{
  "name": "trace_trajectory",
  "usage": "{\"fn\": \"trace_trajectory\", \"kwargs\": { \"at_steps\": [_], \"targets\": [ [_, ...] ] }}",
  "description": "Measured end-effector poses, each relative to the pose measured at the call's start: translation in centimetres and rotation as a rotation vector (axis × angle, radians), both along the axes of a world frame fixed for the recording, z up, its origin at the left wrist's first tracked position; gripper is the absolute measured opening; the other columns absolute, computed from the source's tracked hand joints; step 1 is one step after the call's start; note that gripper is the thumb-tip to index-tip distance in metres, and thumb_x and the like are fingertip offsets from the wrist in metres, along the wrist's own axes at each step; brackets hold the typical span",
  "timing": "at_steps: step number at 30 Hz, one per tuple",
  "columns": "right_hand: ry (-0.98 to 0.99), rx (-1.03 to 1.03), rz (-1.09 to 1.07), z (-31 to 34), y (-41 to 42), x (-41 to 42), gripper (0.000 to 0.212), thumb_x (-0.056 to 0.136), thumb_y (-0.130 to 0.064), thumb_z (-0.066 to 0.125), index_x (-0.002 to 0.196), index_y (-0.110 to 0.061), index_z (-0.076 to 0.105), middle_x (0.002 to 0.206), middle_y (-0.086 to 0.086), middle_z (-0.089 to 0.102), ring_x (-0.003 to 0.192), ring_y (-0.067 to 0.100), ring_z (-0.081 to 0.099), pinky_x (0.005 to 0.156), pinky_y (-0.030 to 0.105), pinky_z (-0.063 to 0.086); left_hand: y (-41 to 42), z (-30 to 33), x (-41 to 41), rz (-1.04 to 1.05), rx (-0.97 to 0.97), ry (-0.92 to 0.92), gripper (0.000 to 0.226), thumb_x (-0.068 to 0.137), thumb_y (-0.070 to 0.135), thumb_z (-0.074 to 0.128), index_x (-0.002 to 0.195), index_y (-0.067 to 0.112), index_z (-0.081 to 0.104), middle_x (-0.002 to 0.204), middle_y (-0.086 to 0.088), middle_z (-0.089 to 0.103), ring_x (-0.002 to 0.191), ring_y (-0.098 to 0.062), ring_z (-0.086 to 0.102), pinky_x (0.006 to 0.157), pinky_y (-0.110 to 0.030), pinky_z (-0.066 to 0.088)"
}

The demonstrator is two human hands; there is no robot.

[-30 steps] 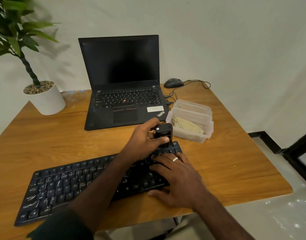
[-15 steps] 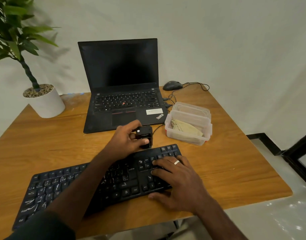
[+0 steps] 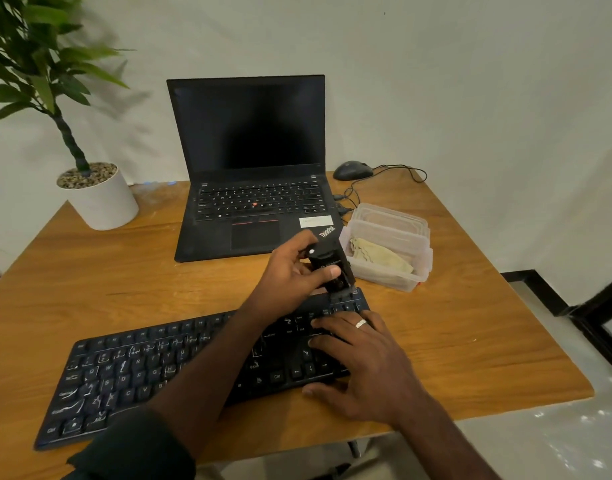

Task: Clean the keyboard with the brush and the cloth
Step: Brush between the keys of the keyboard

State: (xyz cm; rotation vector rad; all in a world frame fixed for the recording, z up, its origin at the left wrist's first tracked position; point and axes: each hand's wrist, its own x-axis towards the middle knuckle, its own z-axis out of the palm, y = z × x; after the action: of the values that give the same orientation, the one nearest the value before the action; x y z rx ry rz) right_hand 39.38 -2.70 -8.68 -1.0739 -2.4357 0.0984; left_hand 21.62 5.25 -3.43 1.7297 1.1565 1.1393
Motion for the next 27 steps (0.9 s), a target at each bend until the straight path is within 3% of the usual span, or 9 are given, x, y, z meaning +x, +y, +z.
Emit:
{"fn": "trace_trajectory", "kwargs": {
  "at_steps": [3, 5, 8, 10, 15, 17, 19, 22, 27],
  "targets": [
    [-0.008, -0.001, -0.002, 0.0, 0.1, -0.1, 0.057, 0.081, -0.075, 0.061, 0.117, -0.030, 0.068, 0.133, -0.011, 0.060, 0.126, 0.013, 0.052, 0.105, 0.045, 0.038, -0.5, 0.1, -0.7, 0.004, -0.012, 0.076, 0.026, 0.083, 0.002, 0.076, 0.094, 0.008, 0.053, 0.091, -0.006, 0.065, 0.070, -0.007, 0.070, 0.059, -0.014, 0.051],
    [-0.041, -0.019, -0.003, 0.1, 0.2, -0.1, 0.062, 0.081, -0.078, 0.059, 0.123, -0.033, 0.065, 0.141, -0.010, 0.055, 0.133, 0.014, 0.048, 0.105, 0.047, 0.038, -0.8, 0.5, -1.8, 0.040, 0.031, 0.131, 0.028, 0.081, 0.005, 0.078, 0.091, 0.013, 0.053, 0.087, -0.001, 0.066, 0.076, -0.002, 0.068, 0.064, -0.012, 0.050],
    [-0.112, -0.051, -0.004, 0.3, 0.5, -0.1, 0.069, 0.083, -0.084, 0.049, 0.136, -0.039, 0.057, 0.158, -0.009, 0.039, 0.147, 0.013, 0.032, 0.110, 0.044, 0.029, -2.3, 1.1, -4.6, 0.136, 0.064, 0.093, 0.027, 0.081, 0.003, 0.079, 0.091, 0.011, 0.055, 0.087, 0.004, 0.066, 0.080, 0.001, 0.068, 0.067, -0.011, 0.050],
    [-0.125, -0.070, -0.005, 0.2, 0.6, 0.1, 0.071, 0.084, -0.085, 0.045, 0.140, -0.042, 0.054, 0.158, -0.010, 0.039, 0.148, 0.011, 0.031, 0.113, 0.045, 0.030, -4.2, 1.4, -7.1, 0.209, 0.074, 0.057, 0.025, 0.081, 0.004, 0.078, 0.092, 0.013, 0.056, 0.086, 0.010, 0.063, 0.078, -0.001, 0.066, 0.065, -0.012, 0.049],
    [-0.139, -0.066, -0.003, 0.1, 0.9, 2.2, 0.072, 0.084, -0.083, 0.050, 0.141, -0.039, 0.054, 0.154, -0.010, 0.045, 0.144, 0.013, 0.038, 0.113, 0.046, 0.031, -10.2, 1.8, -13.9, 0.404, 0.036, -0.230, 0.022, 0.080, 0.007, 0.071, 0.099, 0.016, 0.062, 0.089, 0.006, 0.070, 0.082, -0.011, 0.069, 0.070, -0.026, 0.059],
    [-0.152, -0.053, -0.018, 0.5, 1.1, 3.1, 0.073, 0.083, -0.083, 0.050, 0.140, -0.038, 0.055, 0.154, -0.009, 0.045, 0.143, 0.014, 0.040, 0.114, 0.046, 0.028, -12.3, 1.7, -16.6, 0.511, 0.045, -0.275, 0.024, 0.080, 0.007, 0.069, 0.101, 0.018, 0.064, 0.087, 0.006, 0.072, 0.077, -0.011, 0.069, 0.068, -0.028, 0.060],
    [-0.177, -0.034, -0.039, 1.0, 1.1, 2.9, 0.075, 0.082, -0.084, 0.048, 0.139, -0.036, 0.057, 0.153, -0.007, 0.047, 0.142, 0.016, 0.043, 0.114, 0.051, 0.027, -14.0, 1.3, -19.0, 0.560, 0.054, -0.327, 0.026, 0.080, 0.008, 0.067, 0.103, 0.020, 0.065, 0.094, 0.005, 0.072, 0.085, -0.018, 0.071, 0.075, -0.035, 0.062],
    [-0.194, -0.032, -0.037, 1.6, 0.2, -0.1, 0.079, 0.079, -0.087, 0.048, 0.136, -0.033, 0.060, 0.154, -0.005, 0.046, 0.142, 0.018, 0.043, 0.112, 0.059, 0.030, -15.9, 0.6, -22.3, 0.626, 0.075, -0.341, 0.029, 0.081, 0.006, 0.065, 0.106, 0.021, 0.065, 0.104, -0.003, 0.069, 0.098, -0.028, 0.068, 0.087, -0.048, 0.059],
    [-0.243, -0.074, 0.083, 0.9, -0.9, -7.0, 0.080, 0.081, -0.091, 0.038, 0.143, -0.040, 0.050, 0.155, -0.012, 0.043, 0.146, 0.011, 0.035, 0.116, 0.052, 0.029, -17.5, -0.2, -25.0, 0.673, 0.062, -0.279, 0.030, 0.081, 0.010, 0.067, 0.108, 0.024, 0.067, 0.107, -0.011, 0.067, 0.096, -0.038, 0.064, 0.089, -0.053, 0.056]
  ]
}}
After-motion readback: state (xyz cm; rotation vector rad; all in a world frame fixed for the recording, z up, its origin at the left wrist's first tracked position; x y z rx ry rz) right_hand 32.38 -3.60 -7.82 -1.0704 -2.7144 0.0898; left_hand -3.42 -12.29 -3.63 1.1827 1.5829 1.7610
